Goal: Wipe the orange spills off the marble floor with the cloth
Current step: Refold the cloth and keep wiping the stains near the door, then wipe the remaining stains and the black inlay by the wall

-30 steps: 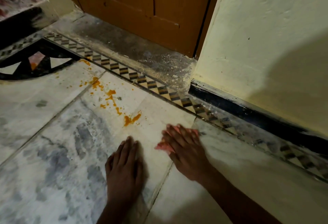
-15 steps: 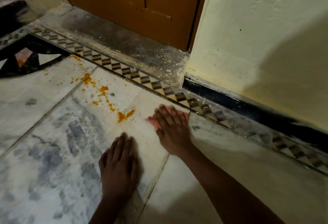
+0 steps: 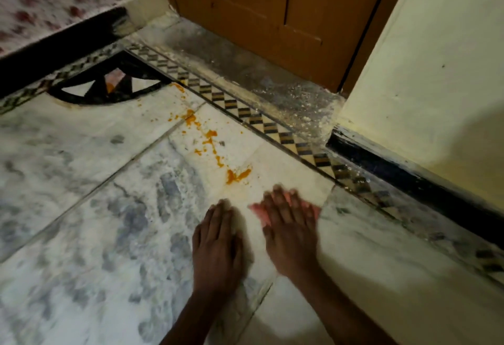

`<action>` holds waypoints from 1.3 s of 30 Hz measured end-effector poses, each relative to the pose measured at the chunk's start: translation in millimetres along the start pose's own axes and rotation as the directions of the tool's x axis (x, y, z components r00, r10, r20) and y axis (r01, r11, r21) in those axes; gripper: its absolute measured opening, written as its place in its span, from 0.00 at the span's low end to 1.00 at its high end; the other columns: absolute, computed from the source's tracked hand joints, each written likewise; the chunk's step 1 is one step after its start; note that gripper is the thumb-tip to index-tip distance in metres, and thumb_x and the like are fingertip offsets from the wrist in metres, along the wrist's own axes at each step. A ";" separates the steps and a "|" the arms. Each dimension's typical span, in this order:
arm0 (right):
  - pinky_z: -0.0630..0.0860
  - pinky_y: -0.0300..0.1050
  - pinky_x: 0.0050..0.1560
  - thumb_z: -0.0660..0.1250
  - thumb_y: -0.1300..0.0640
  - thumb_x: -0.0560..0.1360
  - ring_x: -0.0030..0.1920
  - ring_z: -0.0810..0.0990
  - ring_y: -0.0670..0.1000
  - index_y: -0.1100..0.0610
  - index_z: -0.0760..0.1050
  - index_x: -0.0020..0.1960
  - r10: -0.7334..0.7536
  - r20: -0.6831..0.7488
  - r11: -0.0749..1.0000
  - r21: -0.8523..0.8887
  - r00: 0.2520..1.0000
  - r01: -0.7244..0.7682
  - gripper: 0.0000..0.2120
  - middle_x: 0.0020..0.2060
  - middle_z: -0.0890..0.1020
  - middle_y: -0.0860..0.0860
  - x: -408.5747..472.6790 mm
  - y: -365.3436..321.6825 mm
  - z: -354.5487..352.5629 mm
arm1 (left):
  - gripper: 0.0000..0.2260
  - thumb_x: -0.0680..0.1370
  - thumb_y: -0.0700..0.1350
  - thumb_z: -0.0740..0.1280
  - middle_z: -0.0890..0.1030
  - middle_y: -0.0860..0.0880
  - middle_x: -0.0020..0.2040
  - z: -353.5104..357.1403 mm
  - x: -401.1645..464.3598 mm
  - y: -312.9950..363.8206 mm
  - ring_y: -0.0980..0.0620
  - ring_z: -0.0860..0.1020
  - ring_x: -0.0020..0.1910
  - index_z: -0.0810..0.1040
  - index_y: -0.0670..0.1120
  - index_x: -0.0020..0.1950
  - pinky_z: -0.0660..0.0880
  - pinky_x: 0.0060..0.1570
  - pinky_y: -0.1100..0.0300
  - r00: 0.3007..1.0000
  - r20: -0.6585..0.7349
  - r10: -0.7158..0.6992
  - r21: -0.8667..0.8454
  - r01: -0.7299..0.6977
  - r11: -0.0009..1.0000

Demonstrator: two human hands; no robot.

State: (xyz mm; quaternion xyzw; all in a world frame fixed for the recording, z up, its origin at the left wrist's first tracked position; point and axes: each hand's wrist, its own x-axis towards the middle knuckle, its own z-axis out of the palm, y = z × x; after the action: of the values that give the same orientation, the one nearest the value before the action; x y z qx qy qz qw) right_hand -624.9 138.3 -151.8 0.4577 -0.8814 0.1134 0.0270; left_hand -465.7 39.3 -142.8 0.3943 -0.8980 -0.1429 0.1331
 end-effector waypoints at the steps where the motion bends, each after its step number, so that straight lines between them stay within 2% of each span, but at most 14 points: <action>1: 0.56 0.65 0.82 0.56 0.46 0.85 0.86 0.54 0.56 0.45 0.58 0.86 -0.083 0.012 0.996 0.025 0.996 0.082 0.30 0.86 0.56 0.48 -25.6 -3.4 -5.8 | 0.28 0.81 0.53 0.59 0.67 0.45 0.83 -1.1 0.2 0.6 0.43 0.66 0.81 0.70 0.45 0.80 0.58 0.75 0.49 0.998 -0.033 -0.062 0.004 0.063 0.998; 4: 0.61 0.64 0.80 0.54 0.45 0.86 0.85 0.57 0.52 0.41 0.59 0.85 -0.119 0.009 0.991 0.064 0.993 0.118 0.27 0.85 0.59 0.44 -76.6 12.3 -18.3 | 0.28 0.79 0.55 0.58 0.71 0.42 0.80 -4.0 0.2 2.3 0.42 0.68 0.78 0.74 0.44 0.76 0.59 0.73 0.45 0.980 -0.061 -0.190 -0.015 0.189 0.982; 10: 0.47 0.61 0.83 0.50 0.40 0.83 0.85 0.54 0.59 0.46 0.60 0.85 0.272 0.002 0.962 0.009 0.962 -0.272 0.31 0.86 0.58 0.50 14.2 9.1 -0.4 | 0.26 0.80 0.54 0.59 0.68 0.45 0.82 -0.9 -7.7 -9.7 0.45 0.65 0.80 0.74 0.45 0.76 0.63 0.77 0.42 0.990 -0.031 -0.137 -0.129 0.132 0.983; 13: 0.50 0.61 0.84 0.49 0.41 0.83 0.86 0.53 0.56 0.44 0.61 0.84 0.049 0.092 0.991 0.123 0.995 -0.060 0.30 0.85 0.57 0.46 25.5 -12.2 5.9 | 0.26 0.81 0.54 0.57 0.68 0.50 0.81 -10.6 -10.1 -11.3 0.47 0.65 0.81 0.74 0.46 0.77 0.61 0.79 0.47 0.990 -0.002 -0.141 -0.297 0.134 0.945; 15: 0.59 0.54 0.81 0.48 0.36 0.83 0.83 0.64 0.50 0.43 0.68 0.81 -0.022 0.187 0.907 0.416 0.982 -0.059 0.30 0.83 0.65 0.47 18.0 -18.9 -7.2 | 0.26 0.82 0.56 0.57 0.72 0.51 0.78 -21.4 -9.3 -6.4 0.46 0.70 0.78 0.76 0.47 0.76 0.64 0.77 0.49 0.979 0.006 -0.204 -0.469 0.183 0.864; 16: 0.70 0.50 0.73 0.50 0.32 0.81 0.74 0.76 0.48 0.42 0.74 0.76 0.010 0.306 0.735 0.643 0.952 -0.215 0.31 0.78 0.74 0.50 13.8 -24.4 -23.0 | 0.24 0.82 0.56 0.59 0.76 0.52 0.76 -29.1 -9.6 -4.0 0.48 0.74 0.75 0.77 0.49 0.75 0.68 0.76 0.49 0.967 0.019 -0.254 -0.556 0.221 0.801; 18: 0.81 0.44 0.45 0.61 0.26 0.76 0.46 0.86 0.46 0.38 0.80 0.63 0.120 0.493 0.099 0.858 0.861 -0.505 0.25 0.59 0.87 0.56 11.9 -34.9 -53.5 | 0.18 0.81 0.53 0.64 0.82 0.58 0.68 -44.7 -8.6 3.4 0.56 0.79 0.68 0.81 0.54 0.70 0.76 0.68 0.50 0.961 0.048 -0.273 -0.673 0.233 0.702; 21: 0.82 0.55 0.57 0.66 0.39 0.79 0.55 0.87 0.55 0.47 0.82 0.68 0.112 0.632 -0.525 0.693 0.767 -0.495 0.21 0.60 0.87 0.58 12.2 -32.4 -76.4 | 0.13 0.79 0.42 0.70 0.86 0.59 0.60 -67.3 -8.7 23.3 0.60 0.82 0.62 0.85 0.53 0.62 0.78 0.58 0.62 0.992 0.016 -0.123 -0.746 0.094 0.660; 23: 0.83 0.56 0.53 0.64 0.42 0.82 0.51 0.87 0.58 0.55 0.86 0.62 0.050 0.687 -0.688 0.550 0.725 -0.473 0.21 0.53 0.87 0.59 13.5 -32.2 -93.0 | 0.18 0.77 0.32 0.73 0.87 0.56 0.59 -80.2 -10.1 37.3 0.57 0.83 0.61 0.86 0.51 0.61 0.76 0.57 0.65 1.000 -0.018 -0.017 -0.772 -0.003 0.635; 25: 0.83 0.53 0.51 0.65 0.41 0.83 0.49 0.85 0.56 0.56 0.87 0.59 0.014 0.696 -0.736 0.493 0.717 -0.464 0.22 0.53 0.85 0.57 13.7 -31.5 -104.8 | 0.22 0.75 0.29 0.75 0.86 0.55 0.61 -84.3 -9.8 48.5 0.53 0.83 0.63 0.86 0.52 0.62 0.76 0.61 0.62 0.995 -0.047 0.088 -0.761 -0.093 0.642; 31: 0.83 0.50 0.55 0.61 0.40 0.83 0.54 0.89 0.57 0.52 0.89 0.57 0.010 0.690 -0.758 0.477 0.724 -0.445 0.22 0.60 0.88 0.57 15.4 -29.3 -121.3 | 0.16 0.76 0.48 0.79 0.82 0.58 0.63 -76.4 6.4 59.8 0.53 0.82 0.60 0.84 0.52 0.64 0.79 0.58 0.56 0.977 -0.063 0.205 -0.682 -0.192 0.706; 34: 0.77 0.41 0.32 0.61 0.40 0.83 0.48 0.86 0.53 0.48 0.89 0.56 -0.047 0.665 -0.792 0.429 0.745 -0.433 0.21 0.59 0.88 0.56 21.3 -29.9 -125.4 | 0.12 0.78 0.47 0.75 0.81 0.57 0.62 -74.4 13.0 60.3 0.55 0.82 0.58 0.86 0.49 0.62 0.80 0.55 0.57 0.971 -0.124 0.205 -0.618 -0.238 0.750; 37: 0.65 0.38 0.37 0.65 0.40 0.82 0.44 0.79 0.52 0.48 0.85 0.67 -0.080 0.647 -0.803 0.409 0.758 -0.433 0.20 0.62 0.86 0.56 28.0 -30.7 -127.1 | 0.08 0.79 0.41 0.73 0.84 0.55 0.59 -75.2 17.9 63.8 0.55 0.83 0.59 0.88 0.48 0.57 0.80 0.54 0.60 0.967 -0.187 0.174 -0.606 -0.253 0.754; 39: 0.70 0.40 0.39 0.64 0.40 0.83 0.42 0.75 0.52 0.47 0.88 0.60 -0.093 0.625 -0.830 0.381 0.775 -0.407 0.17 0.58 0.85 0.57 30.3 -30.5 -124.1 | 0.06 0.80 0.43 0.73 0.87 0.55 0.54 -78.0 22.5 65.3 0.55 0.85 0.54 0.89 0.48 0.52 0.80 0.51 0.61 0.985 -0.165 0.058 -0.713 -0.160 0.682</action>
State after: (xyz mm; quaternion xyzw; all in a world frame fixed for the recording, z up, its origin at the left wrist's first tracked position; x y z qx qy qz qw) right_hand -624.7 125.0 -21.1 -0.1116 -0.2672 0.7731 -0.5643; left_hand -496.7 53.0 -44.3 0.2639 -0.7803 -0.4512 0.3435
